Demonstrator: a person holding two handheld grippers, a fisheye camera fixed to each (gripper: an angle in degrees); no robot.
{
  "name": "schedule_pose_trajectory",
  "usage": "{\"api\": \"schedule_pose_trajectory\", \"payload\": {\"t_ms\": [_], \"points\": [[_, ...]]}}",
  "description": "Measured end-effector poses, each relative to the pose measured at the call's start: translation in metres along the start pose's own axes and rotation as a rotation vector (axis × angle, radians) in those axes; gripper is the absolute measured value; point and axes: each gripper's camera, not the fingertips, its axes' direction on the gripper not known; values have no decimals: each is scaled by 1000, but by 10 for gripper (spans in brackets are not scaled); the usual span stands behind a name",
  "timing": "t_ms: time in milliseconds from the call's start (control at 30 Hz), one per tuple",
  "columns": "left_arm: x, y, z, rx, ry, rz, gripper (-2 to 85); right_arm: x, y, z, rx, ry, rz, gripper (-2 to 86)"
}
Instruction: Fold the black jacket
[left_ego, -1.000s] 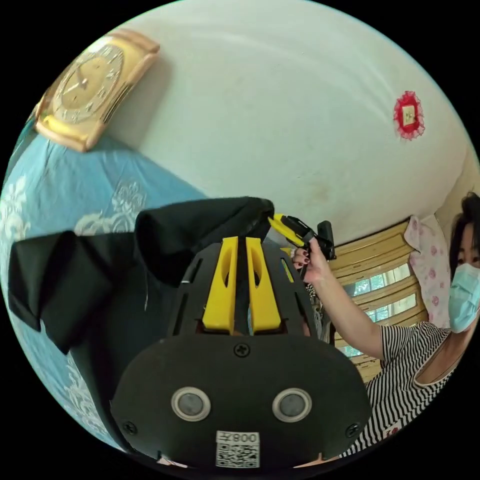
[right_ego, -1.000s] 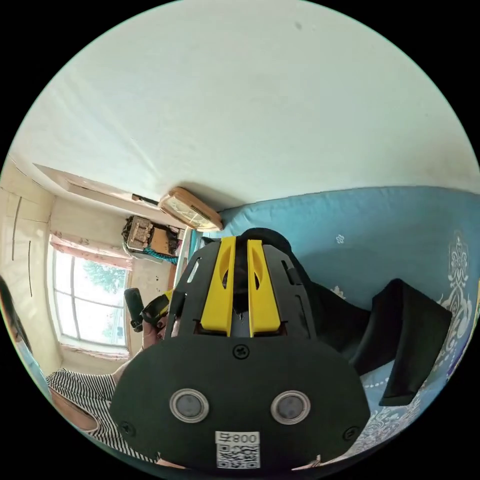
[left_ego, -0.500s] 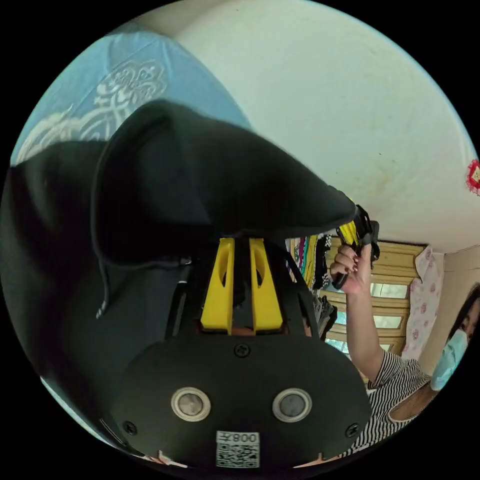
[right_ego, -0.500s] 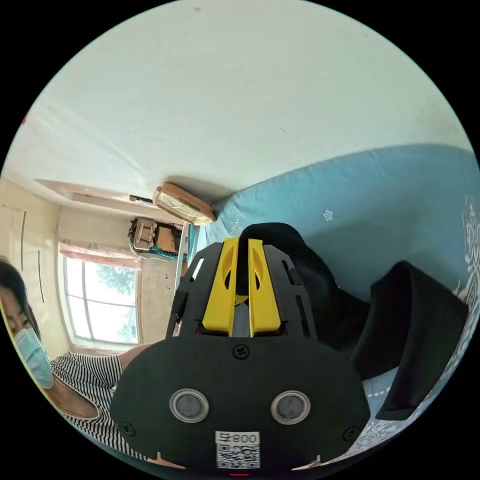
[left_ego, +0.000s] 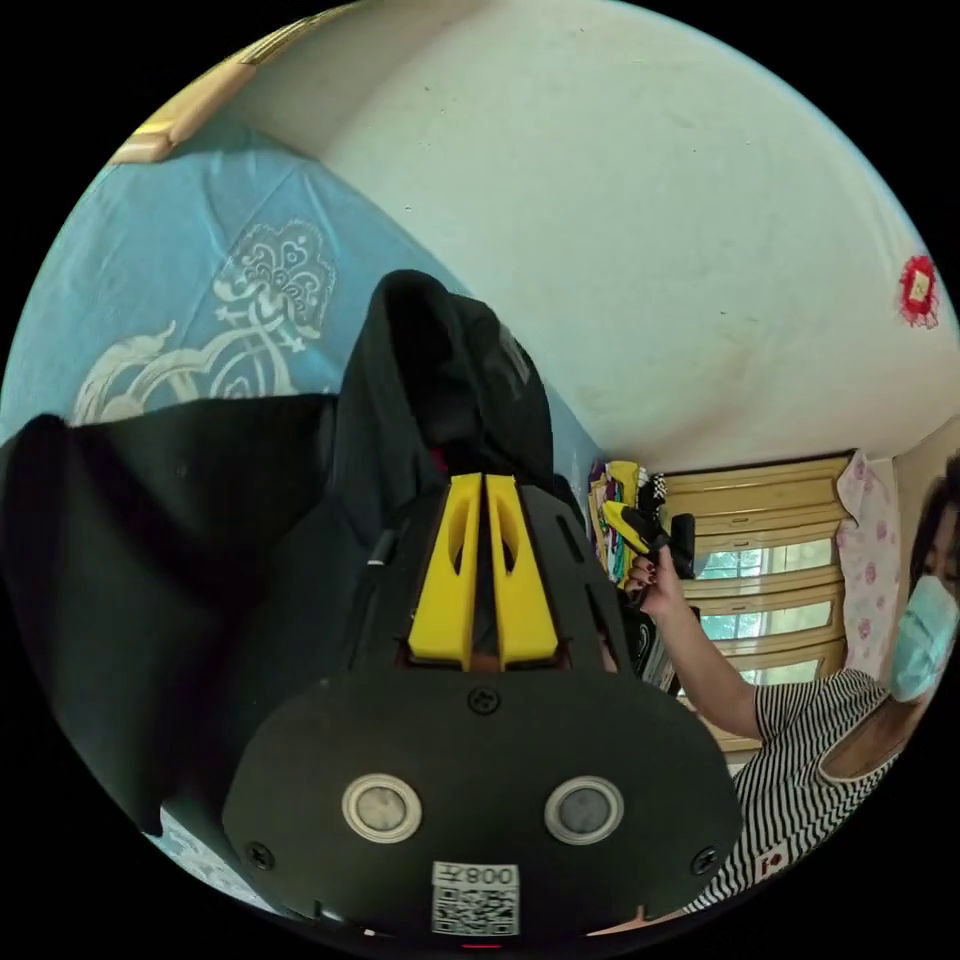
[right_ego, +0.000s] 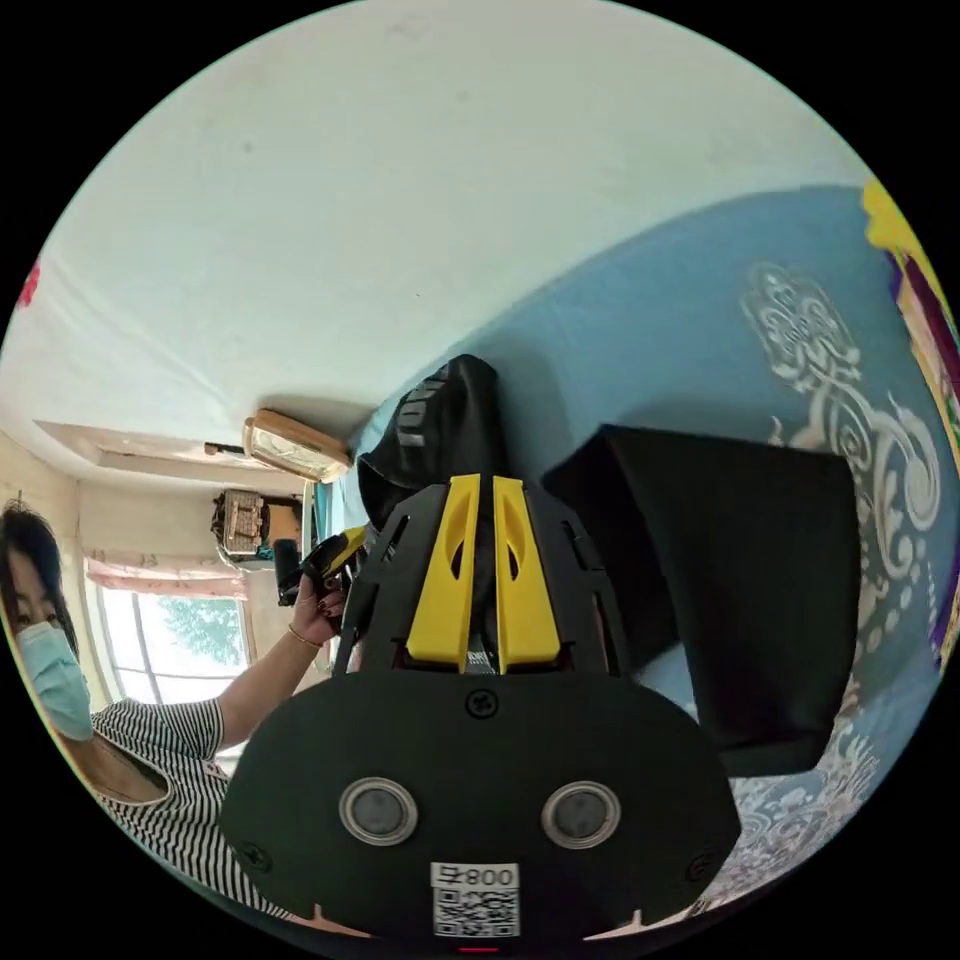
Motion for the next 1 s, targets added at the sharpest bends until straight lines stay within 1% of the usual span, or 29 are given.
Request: {"api": "schedule_pose_trajectory", "payload": {"t_ms": [67,100,133,167,200,233,267,333,400,433,600,667,800,900,1000], "points": [[-4,42,-25,-6,-86,-27,50,19,28,-18,8,84,46,55],[-6,51,-33,-8,-112,-33,56,27,43,-28,1,179,67,65],[-11,69,-51,-3,-198,-59,64,30,56,-35,-27,280,67,73],[-16,85,-73,17,-309,-90,71,30,61,-36,-46,334,64,77],[-18,92,-84,28,-362,-104,74,29,68,-37,-84,421,58,84],[-23,105,-107,63,-464,-166,79,26,72,-33,-126,485,41,90],[-29,119,-129,121,-510,-246,85,24,72,-30,-148,518,31,96],[-34,135,-152,196,-552,-338,96,14,69,-11,-231,633,-4,112],[-34,141,-160,200,-656,-366,104,8,64,7,-273,706,-22,115],[-35,139,-158,172,-726,-371,109,5,60,18,-295,718,-24,114],[-47,115,-139,92,-743,-379,110,-20,46,47,-358,823,-86,111],[-50,105,-126,47,-725,-379,94,-29,47,50,-361,833,-118,104],[-39,100,-128,52,-720,-376,52,-44,39,57,-396,840,-136,57],[-23,99,-148,41,-760,-345,39,-53,31,55,-430,840,-143,23],[-2,102,-205,122,-769,-335,32,-65,22,31,-417,856,-135,13]]}}
